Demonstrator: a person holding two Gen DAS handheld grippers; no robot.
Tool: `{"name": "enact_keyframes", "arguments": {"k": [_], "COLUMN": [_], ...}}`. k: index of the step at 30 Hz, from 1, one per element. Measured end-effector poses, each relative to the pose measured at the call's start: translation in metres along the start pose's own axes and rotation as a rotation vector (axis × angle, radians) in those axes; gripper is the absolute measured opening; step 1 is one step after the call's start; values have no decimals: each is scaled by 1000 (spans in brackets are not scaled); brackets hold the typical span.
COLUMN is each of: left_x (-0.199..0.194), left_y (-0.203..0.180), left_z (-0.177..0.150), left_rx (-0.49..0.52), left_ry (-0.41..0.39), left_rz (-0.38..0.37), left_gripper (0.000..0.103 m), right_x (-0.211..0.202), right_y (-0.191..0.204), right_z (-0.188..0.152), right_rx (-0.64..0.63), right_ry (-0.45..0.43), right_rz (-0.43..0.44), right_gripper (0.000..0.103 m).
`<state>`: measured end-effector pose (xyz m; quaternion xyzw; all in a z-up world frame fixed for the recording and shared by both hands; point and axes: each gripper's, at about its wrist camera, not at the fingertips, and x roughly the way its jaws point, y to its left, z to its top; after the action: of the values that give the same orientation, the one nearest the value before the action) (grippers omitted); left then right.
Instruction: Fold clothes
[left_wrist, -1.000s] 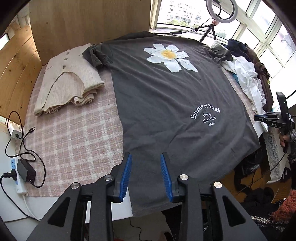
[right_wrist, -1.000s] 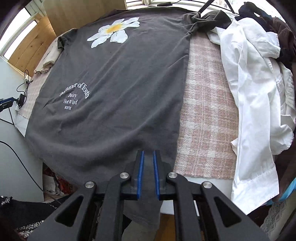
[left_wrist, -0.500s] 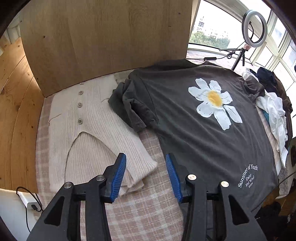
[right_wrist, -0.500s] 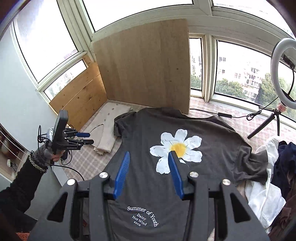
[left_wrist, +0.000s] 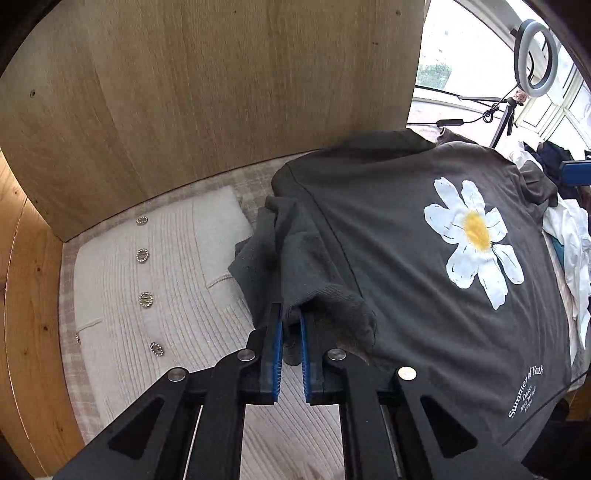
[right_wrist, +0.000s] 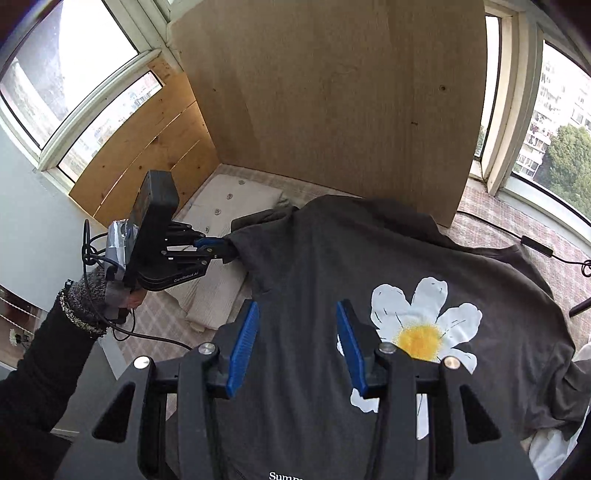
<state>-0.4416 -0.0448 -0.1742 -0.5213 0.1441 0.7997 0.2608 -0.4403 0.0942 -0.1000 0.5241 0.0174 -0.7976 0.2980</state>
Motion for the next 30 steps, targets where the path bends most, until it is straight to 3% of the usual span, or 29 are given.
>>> {"name": "enact_keyframes", "arguments": {"k": [2, 6, 10, 13, 17, 20, 22, 23, 27, 28, 30], "left_x": [-14, -12, -10, -14, -15, -14, -14, -13, -10, -7, 0], "left_y": [0, -4, 16, 27, 42, 49, 51, 49, 35, 30, 21], "left_z": [-4, -6, -16, -25, -37, -40, -40, -39, -35, -33, -28], "left_rx": [3, 33, -97, -133, -187, -224, -238, -234, -205, -190, -170], "left_ry": [-27, -9, 1, 3, 21, 21, 23, 23, 13, 15, 23], "left_rz": [20, 47, -25, 8, 25, 18, -3, -20, -100, -96, -90], "left_gripper": [8, 11, 26, 29, 30, 30, 32, 32, 40, 46, 47], "right_x": [30, 96, 161, 195, 208, 222, 232, 232, 195, 186, 174], "right_y": [6, 9, 27, 50, 82, 94, 92, 90, 67, 61, 52], "right_z": [21, 72, 111, 115, 100, 90, 83, 82, 93, 97, 103], "right_rx": [-50, -132, -297, -461, -671, -759, -790, -797, -697, -660, -615], "right_ry": [23, 83, 174, 245, 283, 289, 328, 330, 231, 209, 175], "right_rz": [3, 36, 38, 87, 149, 123, 90, 79, 142, 164, 165], "right_gripper": [43, 43, 43, 43, 43, 45, 36, 7, 5, 5, 5]}}
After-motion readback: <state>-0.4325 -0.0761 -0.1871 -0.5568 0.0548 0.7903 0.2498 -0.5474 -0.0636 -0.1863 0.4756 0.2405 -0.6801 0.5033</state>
